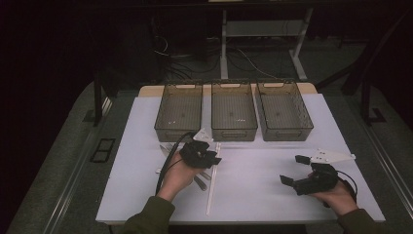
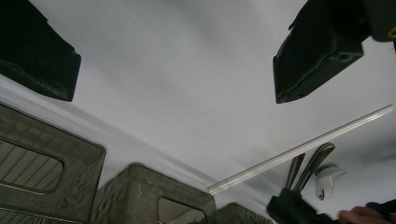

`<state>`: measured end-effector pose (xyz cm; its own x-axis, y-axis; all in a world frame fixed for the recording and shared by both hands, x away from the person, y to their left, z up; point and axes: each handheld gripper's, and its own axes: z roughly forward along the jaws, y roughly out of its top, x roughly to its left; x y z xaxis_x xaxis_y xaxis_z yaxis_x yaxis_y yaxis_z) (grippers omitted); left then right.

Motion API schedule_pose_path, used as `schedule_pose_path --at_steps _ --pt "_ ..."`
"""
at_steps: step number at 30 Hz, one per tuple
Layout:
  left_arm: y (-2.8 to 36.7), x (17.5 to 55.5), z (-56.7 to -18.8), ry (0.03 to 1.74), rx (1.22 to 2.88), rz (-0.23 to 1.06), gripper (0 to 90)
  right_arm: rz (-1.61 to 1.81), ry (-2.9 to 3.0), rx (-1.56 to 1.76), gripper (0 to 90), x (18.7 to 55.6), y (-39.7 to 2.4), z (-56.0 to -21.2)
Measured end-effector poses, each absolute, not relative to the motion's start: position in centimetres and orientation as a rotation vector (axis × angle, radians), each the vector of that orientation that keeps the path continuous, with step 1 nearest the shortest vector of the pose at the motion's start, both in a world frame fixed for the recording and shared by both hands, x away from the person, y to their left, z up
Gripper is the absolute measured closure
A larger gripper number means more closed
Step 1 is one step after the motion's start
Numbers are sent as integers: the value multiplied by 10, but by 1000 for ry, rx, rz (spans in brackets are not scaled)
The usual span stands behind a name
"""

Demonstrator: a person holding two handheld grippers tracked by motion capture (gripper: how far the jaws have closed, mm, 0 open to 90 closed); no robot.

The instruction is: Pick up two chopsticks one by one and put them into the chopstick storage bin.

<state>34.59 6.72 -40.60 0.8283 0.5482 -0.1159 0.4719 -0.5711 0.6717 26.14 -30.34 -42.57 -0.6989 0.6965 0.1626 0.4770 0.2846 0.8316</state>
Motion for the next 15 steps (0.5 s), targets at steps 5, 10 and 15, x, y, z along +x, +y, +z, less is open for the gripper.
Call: schedule_pose_path --at_steps 5,10,15 --pt "62 368 -410 807 2291 168 835 1382 2319 1089 8 261 -304 -425" --pt "62 389 -426 880 2303 182 890 1385 2317 1089 8 261 -304 -425" --pt "61 396 -436 902 2319 184 890 1386 2319 1088 8 261 -304 -425"
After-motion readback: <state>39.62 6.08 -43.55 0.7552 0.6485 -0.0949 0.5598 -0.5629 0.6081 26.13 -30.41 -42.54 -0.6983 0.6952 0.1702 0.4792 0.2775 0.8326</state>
